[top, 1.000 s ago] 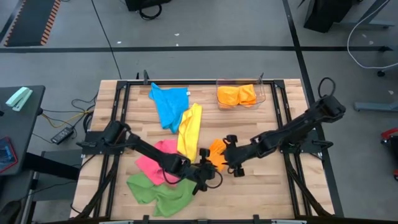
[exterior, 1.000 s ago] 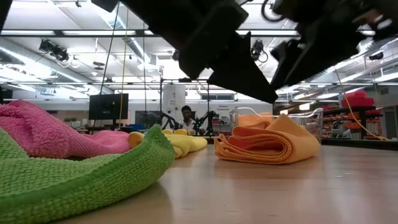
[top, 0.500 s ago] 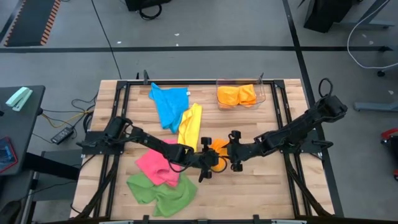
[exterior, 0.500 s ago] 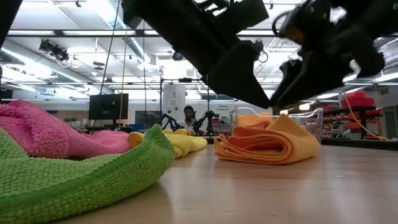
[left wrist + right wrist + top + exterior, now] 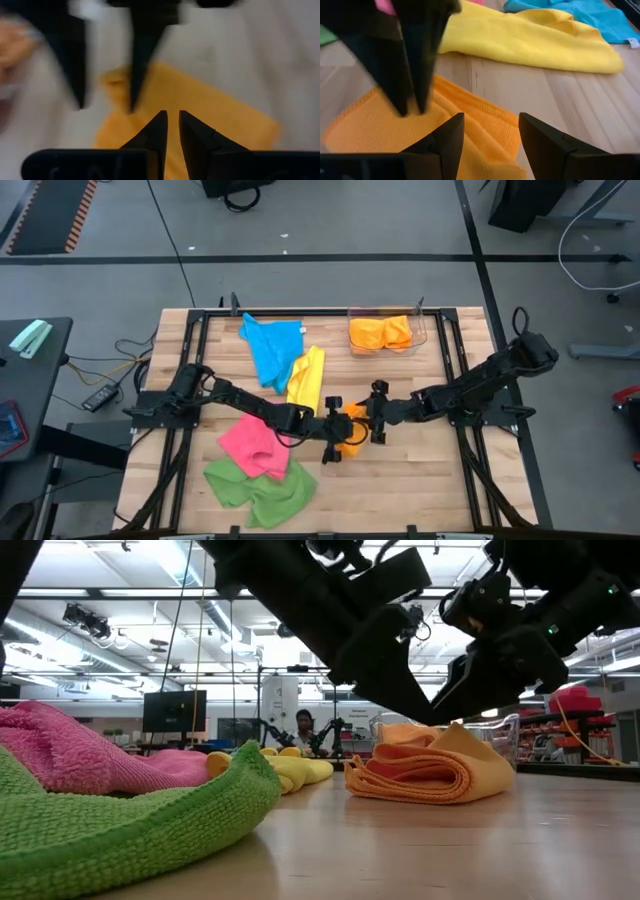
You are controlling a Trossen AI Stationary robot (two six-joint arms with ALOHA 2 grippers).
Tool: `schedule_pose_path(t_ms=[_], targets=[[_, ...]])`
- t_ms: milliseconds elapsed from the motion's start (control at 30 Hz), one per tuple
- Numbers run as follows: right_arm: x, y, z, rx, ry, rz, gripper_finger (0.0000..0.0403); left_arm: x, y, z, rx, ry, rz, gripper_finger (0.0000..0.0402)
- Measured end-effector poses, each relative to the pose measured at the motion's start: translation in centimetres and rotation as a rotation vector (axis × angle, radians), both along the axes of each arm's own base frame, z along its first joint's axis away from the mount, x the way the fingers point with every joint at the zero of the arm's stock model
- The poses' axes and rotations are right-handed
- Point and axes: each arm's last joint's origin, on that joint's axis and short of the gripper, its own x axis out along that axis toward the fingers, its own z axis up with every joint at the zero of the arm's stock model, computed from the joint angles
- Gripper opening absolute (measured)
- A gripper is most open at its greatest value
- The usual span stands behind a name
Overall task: Fold microfiber towels
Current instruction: Fold the orange microfiber cloth
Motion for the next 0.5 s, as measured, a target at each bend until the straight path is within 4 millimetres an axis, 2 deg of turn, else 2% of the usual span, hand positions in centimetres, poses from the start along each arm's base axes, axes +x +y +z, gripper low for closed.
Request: schedule_pose_path(t_ms=[167,267,500], targets=[[0.0,0.0,0.0,-0.039,0.006,0.031,0.0197,0.3,0.1,-0.2,-0.057,0.031,-0.215,0.0054],[0.1,-0.1,0.0,-0.036,0.010,0.039,0.0197,0.4,0.7,-0.2,-0.083,0.035,-0.201,0.0047],[0.0,0.4,-0.1,0.017,0.042,0.216,0.0197,0.0,2.6,-1.0,-0.075,0.143,-0.148,0.0039]])
